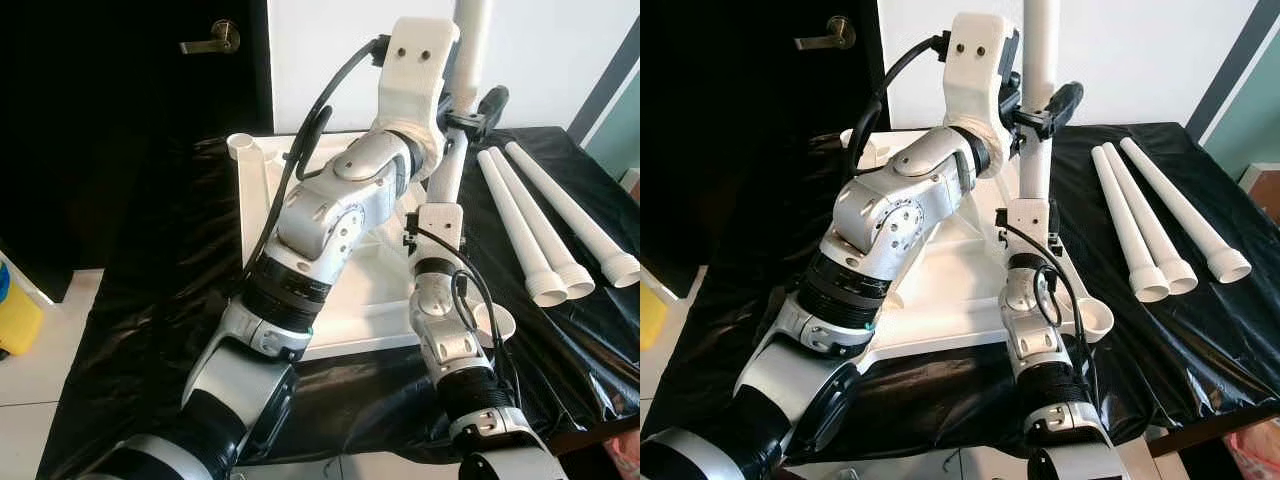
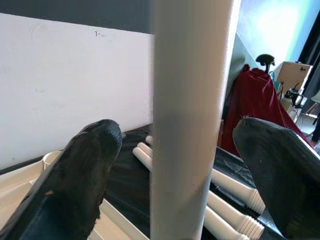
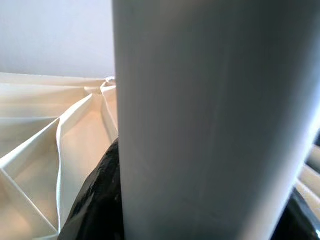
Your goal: Building children table
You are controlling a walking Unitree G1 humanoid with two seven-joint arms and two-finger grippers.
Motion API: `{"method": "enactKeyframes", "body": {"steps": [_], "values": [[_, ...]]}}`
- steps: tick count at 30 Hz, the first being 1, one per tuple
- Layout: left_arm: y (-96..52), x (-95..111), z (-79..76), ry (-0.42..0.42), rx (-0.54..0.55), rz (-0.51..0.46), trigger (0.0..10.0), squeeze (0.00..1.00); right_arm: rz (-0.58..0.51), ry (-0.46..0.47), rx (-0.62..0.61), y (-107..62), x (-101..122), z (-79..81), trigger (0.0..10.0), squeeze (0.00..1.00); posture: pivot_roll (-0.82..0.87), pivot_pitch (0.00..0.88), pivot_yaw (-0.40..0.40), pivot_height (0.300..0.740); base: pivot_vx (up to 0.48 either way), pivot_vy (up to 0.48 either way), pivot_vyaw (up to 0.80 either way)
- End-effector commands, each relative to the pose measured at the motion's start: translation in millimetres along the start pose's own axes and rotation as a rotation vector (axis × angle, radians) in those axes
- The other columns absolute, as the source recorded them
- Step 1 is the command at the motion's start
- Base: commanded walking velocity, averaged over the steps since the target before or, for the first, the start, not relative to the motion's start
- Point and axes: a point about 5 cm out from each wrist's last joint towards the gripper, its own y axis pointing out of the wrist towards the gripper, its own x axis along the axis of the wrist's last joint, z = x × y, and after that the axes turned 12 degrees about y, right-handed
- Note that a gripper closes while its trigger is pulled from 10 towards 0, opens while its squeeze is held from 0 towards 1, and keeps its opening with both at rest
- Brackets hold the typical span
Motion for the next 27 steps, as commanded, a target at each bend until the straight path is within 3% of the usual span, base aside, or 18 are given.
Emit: {"method": "enactKeyframes", "body": {"steps": [1, 3, 12, 24, 26, 27], "values": [[0.5, 4.3, -17.0, 0.007, -0.132, -0.052, 10.0, 0.00, 0.009, 0.041, -0.012, 3.4, 4.0, -0.6, 10.0, 0.00, 0.02, 0.000, -0.046, 0.740, 0.000, 0.000, 0.00], [-2.0, 5.0, -15.2, 0.069, -0.123, -0.089, 10.0, 0.00, 0.018, 0.075, -0.053, 6.8, 7.0, -10.2, 10.0, 0.00, 0.02, 0.000, -0.043, 0.740, 0.000, 0.000, 0.00], [-11.9, -1.1, -9.2, 0.116, -0.099, -0.123, 10.0, 0.00, 0.010, 0.111, -0.078, 9.1, 10.5, -29.2, 10.0, 0.00, 0.01, 0.000, -0.039, 0.740, 0.000, 0.000, 0.00], [-40.0, -42.0, -6.3, 0.147, -0.051, -0.116, 10.0, 0.00, -0.062, 0.120, -0.006, 0.3, 23.6, -55.3, 10.0, 0.00, -0.01, 0.000, -0.034, 0.740, 0.000, 0.000, 0.00], [-46.9, -55.1, -2.5, 0.224, -0.030, -0.106, 10.0, 0.00, -0.074, 0.117, 0.008, -2.2, 26.0, -61.9, 10.0, 0.00, -0.01, 0.000, -0.035, 0.740, 0.000, 0.000, 0.00], [-46.9, -55.1, -2.5, 0.224, -0.030, -0.106, 10.0, 0.00, -0.074, 0.117, 0.008, -2.2, 26.0, -61.9, 10.0, 0.00, -0.01, 0.000, -0.035, 0.740, 0.000, 0.000, 0.00]]}}
